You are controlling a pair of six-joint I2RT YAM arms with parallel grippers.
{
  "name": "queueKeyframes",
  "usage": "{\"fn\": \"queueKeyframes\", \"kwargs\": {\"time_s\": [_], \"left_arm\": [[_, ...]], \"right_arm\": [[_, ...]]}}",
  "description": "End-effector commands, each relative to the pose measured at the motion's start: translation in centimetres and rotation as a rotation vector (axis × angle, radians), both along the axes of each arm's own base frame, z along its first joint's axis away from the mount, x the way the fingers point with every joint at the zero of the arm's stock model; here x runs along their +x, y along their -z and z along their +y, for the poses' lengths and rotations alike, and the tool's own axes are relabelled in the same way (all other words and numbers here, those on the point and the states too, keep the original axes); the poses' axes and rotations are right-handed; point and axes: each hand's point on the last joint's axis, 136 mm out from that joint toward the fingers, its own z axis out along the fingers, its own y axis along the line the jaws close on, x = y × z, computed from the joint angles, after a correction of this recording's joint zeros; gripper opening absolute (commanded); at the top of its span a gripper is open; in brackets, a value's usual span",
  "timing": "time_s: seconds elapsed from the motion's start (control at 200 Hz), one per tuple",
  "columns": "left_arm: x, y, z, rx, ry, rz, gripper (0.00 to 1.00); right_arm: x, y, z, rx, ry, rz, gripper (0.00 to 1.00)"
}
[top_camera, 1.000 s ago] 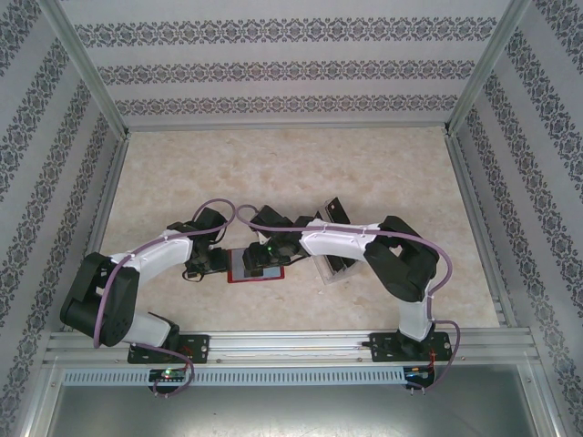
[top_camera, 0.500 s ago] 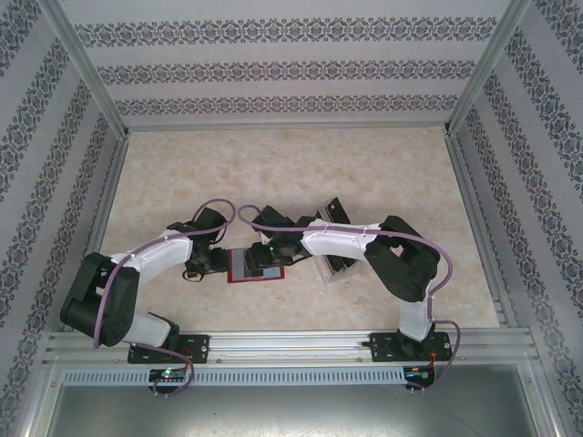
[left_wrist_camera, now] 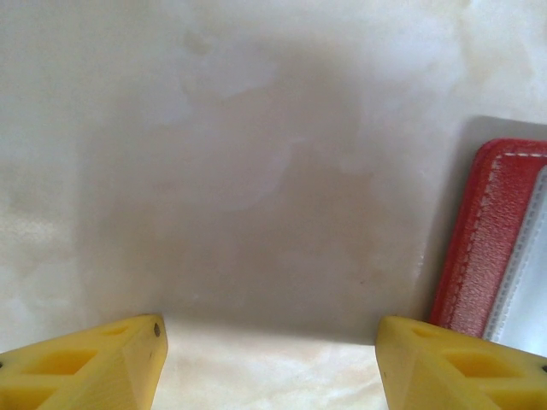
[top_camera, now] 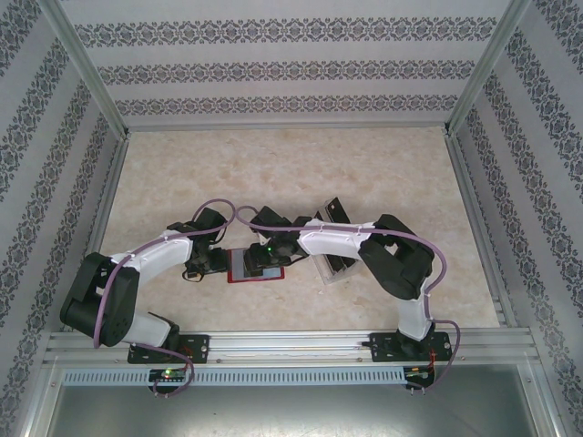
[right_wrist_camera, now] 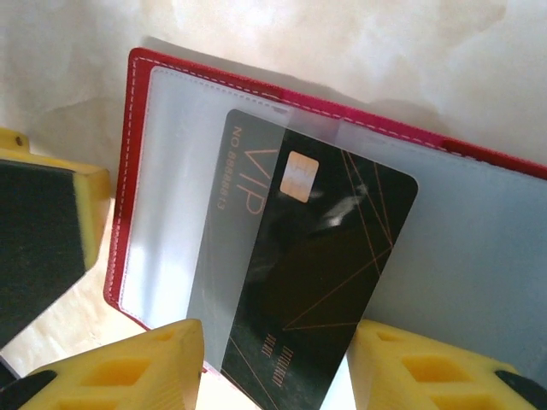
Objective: Put the credit cards into the card holder
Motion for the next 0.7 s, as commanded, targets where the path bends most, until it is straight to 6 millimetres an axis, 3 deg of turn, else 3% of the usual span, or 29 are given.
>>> {"fn": "queueKeyframes", "kwargs": {"time_s": [0.0, 0.27, 0.53, 0.695], "left_arm": [[-0.4, 1.1, -1.0, -0.041, 0.012, 0.013, 0.67], [-0.3, 1.1, -1.2, -0.048, 0.013, 0.010, 0.67], [-0.2, 1.1, -1.3, -0.054, 0.013, 0.009, 0.67], [-0.2, 1.0, -1.3, -0.053, 0.014, 0.007, 0.67]], "right_arm": [[0.1, -0.2, 0.9, 0.013, -0.021, 0.002, 0.49], [0.0, -0.2, 1.9, 0.013, -0.044, 0.008, 0.49], [0.2, -0.4, 0.0, -0.063, -0.029, -0.033, 0.49], [-0.1, -0.6, 0.2, -0.056, -0.041, -0.033, 0.50]]}}
